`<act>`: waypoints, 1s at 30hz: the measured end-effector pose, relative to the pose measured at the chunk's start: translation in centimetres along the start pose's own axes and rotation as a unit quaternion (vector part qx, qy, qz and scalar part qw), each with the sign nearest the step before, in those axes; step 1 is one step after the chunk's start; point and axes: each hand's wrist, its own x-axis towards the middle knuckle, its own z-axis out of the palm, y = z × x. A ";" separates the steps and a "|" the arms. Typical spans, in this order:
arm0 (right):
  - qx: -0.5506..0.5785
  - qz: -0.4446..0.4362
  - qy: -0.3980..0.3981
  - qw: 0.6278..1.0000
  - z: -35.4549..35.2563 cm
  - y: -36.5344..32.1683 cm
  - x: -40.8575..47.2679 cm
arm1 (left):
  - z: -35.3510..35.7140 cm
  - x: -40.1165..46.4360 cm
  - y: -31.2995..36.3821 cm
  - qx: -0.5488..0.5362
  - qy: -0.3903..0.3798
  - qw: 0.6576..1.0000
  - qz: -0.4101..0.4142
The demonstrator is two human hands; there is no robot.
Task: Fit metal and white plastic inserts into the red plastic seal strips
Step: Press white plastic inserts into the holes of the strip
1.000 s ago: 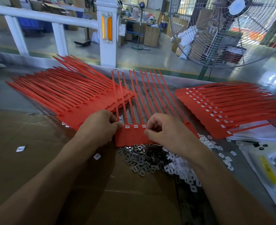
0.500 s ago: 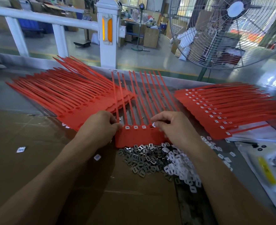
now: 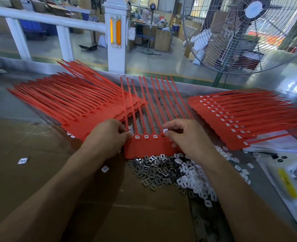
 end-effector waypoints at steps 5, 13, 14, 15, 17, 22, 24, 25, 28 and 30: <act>-0.015 -0.010 0.011 1.000 0.0 0.1 0.1 | 0.1 0.0 0.0 0.000 0.004 1.000 -0.002; -0.056 0.028 0.034 0.997 0.7 0.3 0.7 | 0.2 0.0 0.0 0.002 0.000 1.000 -0.003; -0.063 0.031 0.034 0.997 0.7 0.3 0.8 | 0.2 0.0 0.1 0.002 0.000 1.000 -0.003; -0.073 0.035 0.031 0.996 0.8 0.2 0.9 | 0.1 0.0 0.1 0.002 0.000 1.000 -0.002; -0.096 0.042 0.021 0.994 0.8 0.2 0.9 | 0.1 -0.1 0.1 0.000 -0.001 1.000 -0.002; -0.116 0.050 0.016 0.992 0.9 0.2 1.1 | 0.1 -0.1 0.1 -0.002 -0.005 1.000 -0.002; -0.124 0.049 0.020 0.991 1.0 0.2 1.1 | 0.1 -0.1 0.2 -0.001 -0.007 1.000 -0.001; -0.127 0.049 0.023 0.990 1.0 0.1 1.1 | 0.1 -0.1 0.2 -0.001 -0.007 1.000 0.000; -0.130 0.052 0.028 0.990 1.0 0.2 1.1 | 0.1 -0.1 0.2 0.000 -0.009 1.000 0.000; -0.127 0.059 0.029 0.990 0.9 0.2 1.1 | 0.1 -0.1 0.2 0.002 -0.007 1.000 0.001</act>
